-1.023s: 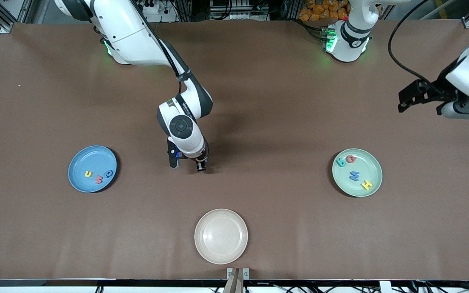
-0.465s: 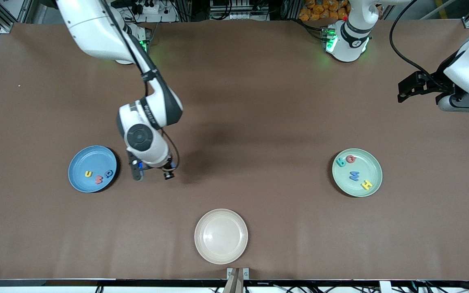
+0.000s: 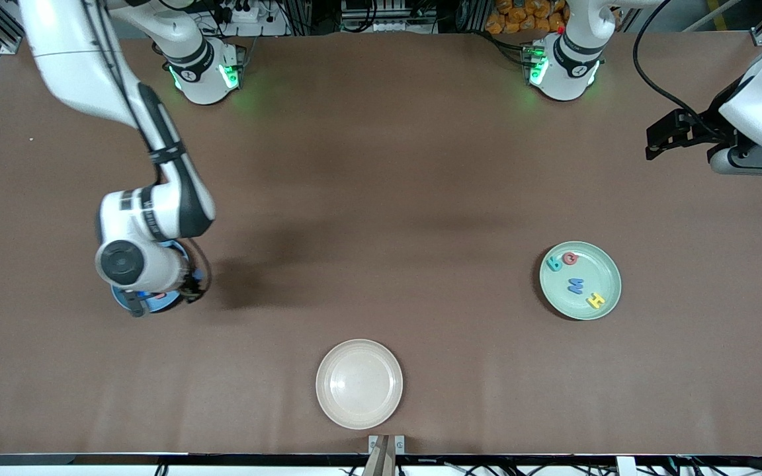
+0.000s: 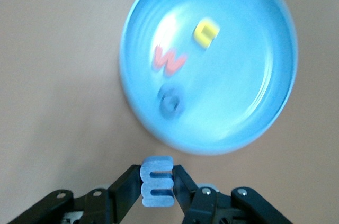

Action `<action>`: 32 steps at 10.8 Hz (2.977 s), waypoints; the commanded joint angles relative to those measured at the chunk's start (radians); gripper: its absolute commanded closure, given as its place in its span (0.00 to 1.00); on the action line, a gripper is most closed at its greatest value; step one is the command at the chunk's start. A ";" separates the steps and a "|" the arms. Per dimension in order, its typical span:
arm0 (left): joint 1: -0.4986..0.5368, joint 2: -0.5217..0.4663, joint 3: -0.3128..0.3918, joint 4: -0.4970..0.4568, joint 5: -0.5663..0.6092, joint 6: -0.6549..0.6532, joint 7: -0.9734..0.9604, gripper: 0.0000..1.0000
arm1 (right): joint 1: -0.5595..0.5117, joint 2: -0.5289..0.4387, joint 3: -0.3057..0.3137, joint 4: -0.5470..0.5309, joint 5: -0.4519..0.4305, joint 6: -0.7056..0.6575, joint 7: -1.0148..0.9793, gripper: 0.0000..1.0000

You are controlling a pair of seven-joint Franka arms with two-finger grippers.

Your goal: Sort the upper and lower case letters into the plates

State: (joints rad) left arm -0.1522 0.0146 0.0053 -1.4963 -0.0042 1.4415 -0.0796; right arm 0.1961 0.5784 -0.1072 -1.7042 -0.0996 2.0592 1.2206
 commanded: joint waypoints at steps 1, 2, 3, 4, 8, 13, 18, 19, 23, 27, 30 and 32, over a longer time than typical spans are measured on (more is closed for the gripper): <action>-0.003 -0.024 -0.008 -0.021 0.049 -0.006 -0.003 0.00 | -0.068 -0.003 0.015 -0.017 -0.115 -0.028 -0.050 1.00; -0.001 -0.018 -0.008 -0.016 0.049 -0.001 -0.003 0.00 | -0.104 -0.002 0.017 -0.017 -0.146 -0.054 -0.053 0.94; -0.001 -0.002 -0.007 -0.007 0.053 0.008 -0.003 0.00 | -0.112 -0.006 0.018 -0.017 -0.146 -0.063 -0.053 0.22; -0.006 0.008 -0.002 -0.001 0.049 0.008 -0.008 0.00 | -0.113 -0.011 0.023 -0.017 -0.146 -0.065 -0.053 0.00; -0.003 0.061 0.016 0.096 0.041 0.008 -0.017 0.00 | -0.179 -0.121 0.078 -0.084 -0.129 -0.071 -0.275 0.00; -0.006 0.004 0.008 0.056 0.004 0.010 -0.023 0.00 | -0.196 -0.388 0.080 -0.293 -0.005 -0.071 -0.785 0.00; 0.002 -0.011 0.005 0.041 0.003 0.013 -0.025 0.00 | -0.169 -0.554 0.081 -0.309 0.103 -0.114 -1.148 0.00; 0.003 -0.011 0.011 0.041 0.003 0.007 -0.022 0.00 | -0.165 -0.557 0.084 -0.245 0.104 -0.184 -1.215 0.00; 0.003 -0.011 0.013 0.048 0.004 0.002 -0.017 0.00 | -0.172 -0.555 0.089 -0.011 0.106 -0.358 -1.303 0.00; 0.003 -0.008 0.013 0.048 -0.008 0.002 -0.006 0.00 | -0.176 -0.546 0.090 0.205 0.104 -0.507 -1.308 0.00; 0.103 -0.011 -0.004 0.034 -0.103 0.010 -0.002 0.00 | -0.169 -0.546 0.090 0.268 0.107 -0.585 -1.303 0.00; 0.094 -0.012 -0.004 0.034 -0.093 0.008 -0.003 0.00 | -0.155 -0.549 0.090 0.268 0.106 -0.588 -1.302 0.00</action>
State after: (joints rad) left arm -0.0624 0.0245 0.0172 -1.4425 -0.0812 1.4512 -0.0811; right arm 0.0318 0.0160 -0.0180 -1.4638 -0.0082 1.4929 -0.0708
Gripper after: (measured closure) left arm 0.000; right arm 0.000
